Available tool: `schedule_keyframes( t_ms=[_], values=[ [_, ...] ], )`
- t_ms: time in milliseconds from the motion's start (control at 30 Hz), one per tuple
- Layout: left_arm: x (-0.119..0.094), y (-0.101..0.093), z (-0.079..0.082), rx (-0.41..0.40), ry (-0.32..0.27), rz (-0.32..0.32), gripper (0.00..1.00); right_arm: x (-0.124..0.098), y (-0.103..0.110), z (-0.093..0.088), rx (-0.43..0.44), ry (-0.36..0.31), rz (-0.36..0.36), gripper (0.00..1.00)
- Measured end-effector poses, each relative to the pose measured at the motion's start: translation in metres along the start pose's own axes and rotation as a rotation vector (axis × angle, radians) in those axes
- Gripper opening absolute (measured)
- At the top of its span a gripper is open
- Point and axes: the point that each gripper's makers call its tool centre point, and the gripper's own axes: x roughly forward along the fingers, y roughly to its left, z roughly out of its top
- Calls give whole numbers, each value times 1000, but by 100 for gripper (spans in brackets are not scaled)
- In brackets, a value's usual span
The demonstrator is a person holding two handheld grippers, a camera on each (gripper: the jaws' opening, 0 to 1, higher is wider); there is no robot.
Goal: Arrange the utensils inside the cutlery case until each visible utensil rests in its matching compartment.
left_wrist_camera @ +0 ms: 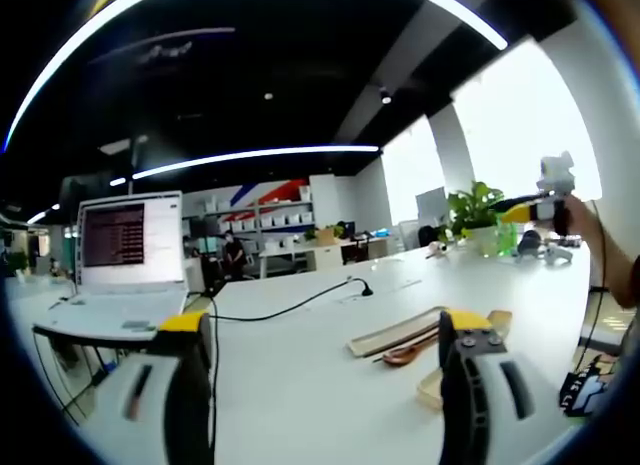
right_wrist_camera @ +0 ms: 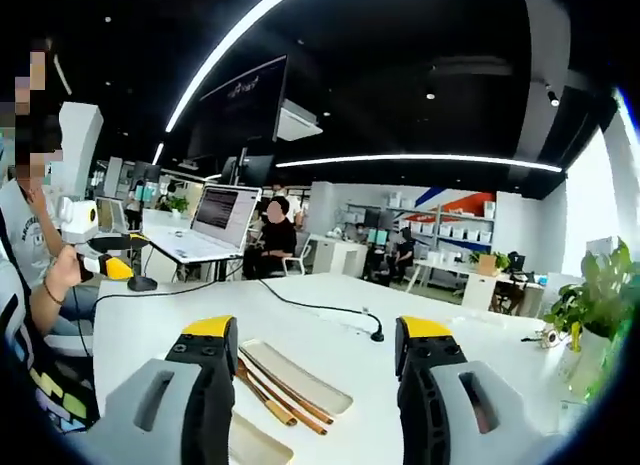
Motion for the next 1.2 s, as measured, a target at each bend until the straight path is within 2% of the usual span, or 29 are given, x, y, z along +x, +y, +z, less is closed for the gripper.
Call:
schedule_keyframes(
  t_ms=[100, 133, 267, 367, 433, 467, 600, 800, 900, 1000, 1200],
  values=[
    [0, -2, 4, -5, -23, -10, 100, 14, 9, 6, -30, -24, 86, 49],
    [-1, -2, 5, -11, -29, -13, 100, 18, 11, 5, -38, -10, 106, 47],
    [-1, -3, 6, -8, -31, -15, 100, 33, 17, -6, -101, 64, 162, 52],
    [0, -2, 4, -9, -23, -13, 100, 43, 20, -14, -122, 107, 193, 49],
    [0, -1, 3, -8, -19, -12, 100, 48, 18, -20, -113, 135, 213, 48],
    [0, -1, 3, -8, -18, -11, 100, 49, 20, -26, -77, 161, 234, 44],
    [0, -1, 4, -9, -20, -11, 100, 55, 19, -32, -7, 154, 263, 32],
    [1, 2, 3, -11, -14, -5, 100, 68, 23, -49, 0, 209, 310, 32],
    [1, 3, 2, -12, -13, -6, 100, 75, 24, -59, -26, 253, 320, 33],
    [1, 4, 2, -14, -12, -7, 100, 81, 23, -76, -78, 323, 316, 34],
    [0, 8, 2, -21, -14, 3, 100, 92, 30, -104, -93, 417, 352, 34]
  ],
)
